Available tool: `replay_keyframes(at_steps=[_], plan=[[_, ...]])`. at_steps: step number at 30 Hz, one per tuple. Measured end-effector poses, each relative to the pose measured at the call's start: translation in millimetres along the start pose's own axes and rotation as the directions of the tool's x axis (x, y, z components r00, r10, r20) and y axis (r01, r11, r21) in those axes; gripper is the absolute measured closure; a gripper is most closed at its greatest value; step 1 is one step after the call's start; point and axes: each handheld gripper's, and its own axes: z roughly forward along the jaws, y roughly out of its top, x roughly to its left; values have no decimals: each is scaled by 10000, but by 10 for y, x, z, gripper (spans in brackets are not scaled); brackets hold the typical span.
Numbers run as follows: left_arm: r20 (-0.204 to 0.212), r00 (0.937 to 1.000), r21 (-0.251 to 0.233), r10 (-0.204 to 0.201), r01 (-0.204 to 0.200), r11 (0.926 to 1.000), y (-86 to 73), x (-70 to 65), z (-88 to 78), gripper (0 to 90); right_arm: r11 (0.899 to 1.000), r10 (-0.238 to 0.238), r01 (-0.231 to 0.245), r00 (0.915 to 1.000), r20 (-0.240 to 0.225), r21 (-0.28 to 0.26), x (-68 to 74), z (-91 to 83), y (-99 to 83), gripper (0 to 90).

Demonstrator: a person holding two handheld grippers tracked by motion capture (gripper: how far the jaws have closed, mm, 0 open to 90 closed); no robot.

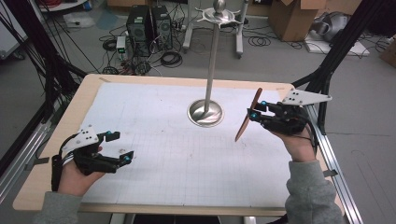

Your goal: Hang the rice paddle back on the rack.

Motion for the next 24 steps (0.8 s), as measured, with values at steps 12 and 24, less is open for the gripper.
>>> replay_keyframes(at_steps=[12, 24], plan=[[-58, 9999, 74, -129, 130, 9999, -38, 52, -13, 88, 9998, 59, -65, 9995, -299, -201, -181, 127, 243, 646], [-117, 9991, 26, -397, 398, 9992, -81, 109, -17, 88, 9996, 273, -276, 9985, -464, -45, -366, 294, 332, 646]])
